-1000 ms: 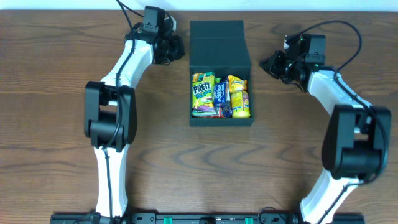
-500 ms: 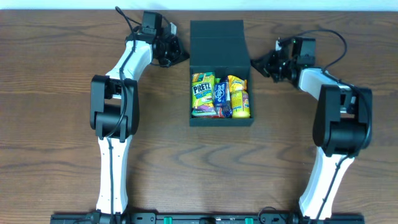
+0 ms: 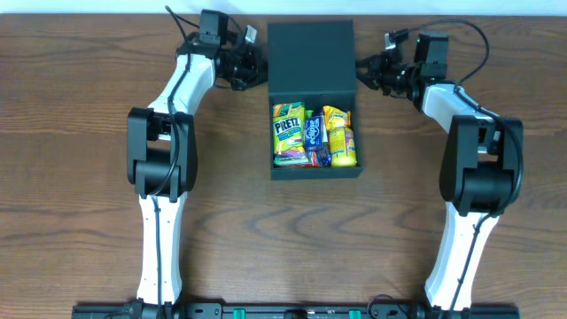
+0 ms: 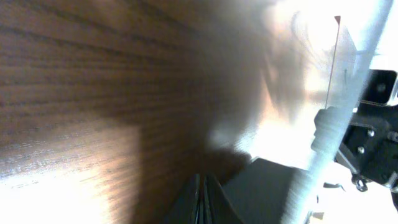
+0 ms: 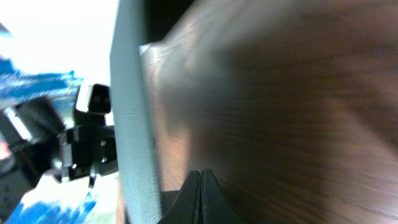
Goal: Pack container
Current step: 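Swing the lid forward with both grippers to close the box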
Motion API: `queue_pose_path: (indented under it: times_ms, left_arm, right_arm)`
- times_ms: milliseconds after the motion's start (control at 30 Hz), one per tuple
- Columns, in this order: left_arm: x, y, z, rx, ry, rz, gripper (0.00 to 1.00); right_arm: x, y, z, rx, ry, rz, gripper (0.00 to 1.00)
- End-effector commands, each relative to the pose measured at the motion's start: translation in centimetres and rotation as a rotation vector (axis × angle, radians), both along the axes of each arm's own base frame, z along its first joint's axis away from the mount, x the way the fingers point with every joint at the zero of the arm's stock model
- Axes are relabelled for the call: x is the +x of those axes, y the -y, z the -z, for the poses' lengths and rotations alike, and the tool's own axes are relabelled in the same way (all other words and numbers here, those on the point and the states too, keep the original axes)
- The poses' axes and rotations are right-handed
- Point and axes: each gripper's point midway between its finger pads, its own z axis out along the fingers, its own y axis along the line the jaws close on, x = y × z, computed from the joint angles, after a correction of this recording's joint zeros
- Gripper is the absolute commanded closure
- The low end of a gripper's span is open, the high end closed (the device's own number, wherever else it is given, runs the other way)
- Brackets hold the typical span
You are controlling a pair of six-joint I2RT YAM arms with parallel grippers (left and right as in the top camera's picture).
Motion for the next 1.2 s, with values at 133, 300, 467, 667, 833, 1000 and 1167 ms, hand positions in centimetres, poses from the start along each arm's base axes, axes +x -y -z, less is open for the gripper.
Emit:
queue_pose_path:
  times_ms: [133,300,467,667,833,1000,1167]
  left_arm:
    - [-0.6,0.7,-6.5,0.035,0.177,0.167,0.95]
    - [-1.9,0.4,-9.6,0.066,0.242,0.225,0.94]
    - [-3.6,-1.4,-10.9,0.209,0.273,0.259,0.94]
    - [-5.4,-2.7,-12.0,0.297,0.256,0.275,0.94]
    - [-6.6,-3.5,-12.4,0.336,0.219,0.270,0.94]
    - [-8.3,-4.3,-14.1,0.371,0.188,0.256,0.94]
    - [-10.5,-5.0,-17.2,0.391,0.194,0.239,0.94]
  right_arm:
    - [-1.5,-2.0,-6.4,0.077,0.172,-0.178,0.98]
    - [-2.7,-2.4,-10.2,0.050,0.266,-0.222,0.98]
    - [-5.5,-2.7,-11.0,-0.020,0.258,-0.274,0.98]
    - [-8.1,-2.7,-8.2,-0.140,0.144,-0.301,0.98]
    - [-9.1,-2.1,-6.9,-0.192,0.076,-0.296,0.98]
    - [-9.7,-1.4,-7.8,-0.271,0.103,-0.294,0.99]
    - [-10.8,-0.6,-10.8,-0.343,0.150,-0.271,0.98]
